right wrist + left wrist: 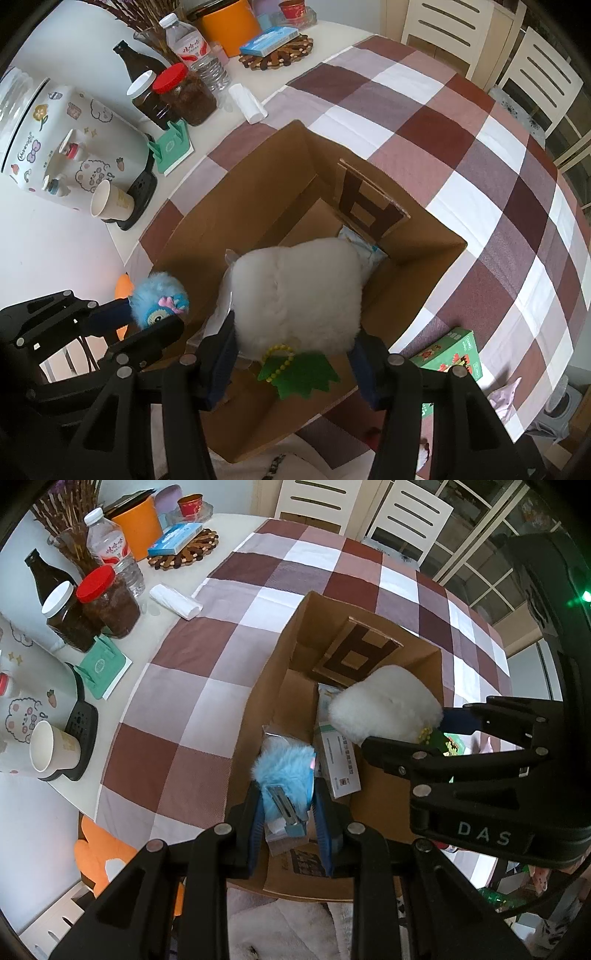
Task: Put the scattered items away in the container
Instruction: 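Carry the blue keychain with the left tool while the right tool carries the plush over the box, then open both tools to drop the keychain and plush into the box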
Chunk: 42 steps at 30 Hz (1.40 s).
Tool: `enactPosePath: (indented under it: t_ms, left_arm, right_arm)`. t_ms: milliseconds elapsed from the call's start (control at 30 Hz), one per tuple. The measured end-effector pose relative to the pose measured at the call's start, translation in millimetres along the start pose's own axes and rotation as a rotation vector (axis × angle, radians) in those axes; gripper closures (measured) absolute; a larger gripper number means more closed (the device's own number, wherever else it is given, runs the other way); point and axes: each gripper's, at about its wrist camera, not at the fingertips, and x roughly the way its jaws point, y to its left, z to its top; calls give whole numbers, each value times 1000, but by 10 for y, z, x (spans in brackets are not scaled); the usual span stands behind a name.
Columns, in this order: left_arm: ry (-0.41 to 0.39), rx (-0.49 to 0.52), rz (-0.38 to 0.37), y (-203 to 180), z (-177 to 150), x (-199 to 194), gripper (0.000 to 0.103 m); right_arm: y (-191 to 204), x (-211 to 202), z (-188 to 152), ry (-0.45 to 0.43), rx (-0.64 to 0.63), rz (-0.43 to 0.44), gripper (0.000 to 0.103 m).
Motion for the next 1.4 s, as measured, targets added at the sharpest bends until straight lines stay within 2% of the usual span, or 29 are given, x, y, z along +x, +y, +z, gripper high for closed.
enactPosePath:
  t_ms: [267, 333, 400, 433, 733, 833, 1133, 1267, 1400]
  left_arm:
    - [14, -3, 6, 4, -13, 29, 76]
    - [16, -5, 11, 6, -13, 36, 69]
    - [15, -5, 19, 5, -17, 36, 54]
    - [13, -4, 23, 5, -18, 32, 52]
    - [6, -5, 26, 8, -17, -1, 47]
    - [-4, -3, 26, 0, -19, -31, 41]
    - [-15, 5, 25, -11, -31, -82, 40]
    - [-28, 13, 28, -34, -47, -126, 28]
    - [-33, 29, 28, -76, -62, -159, 28]
  right_arm:
    - [-2, 4, -6, 2, -2, 1, 47]
    - [-2, 5, -7, 5, 2, 8, 47]
    - [-2, 7, -10, 8, 5, 14, 47]
    - [-4, 4, -11, 8, 9, 18, 46]
    - [-3, -69, -2, -11, 27, 16, 46]
    - [3, -111, 1, -24, 30, 18, 46]
    - [17, -170, -17, -39, 36, 13, 46]
    - [5, -200, -58, -47, 46, 11, 46]
    - [-15, -243, -116, -57, 61, 9, 46]
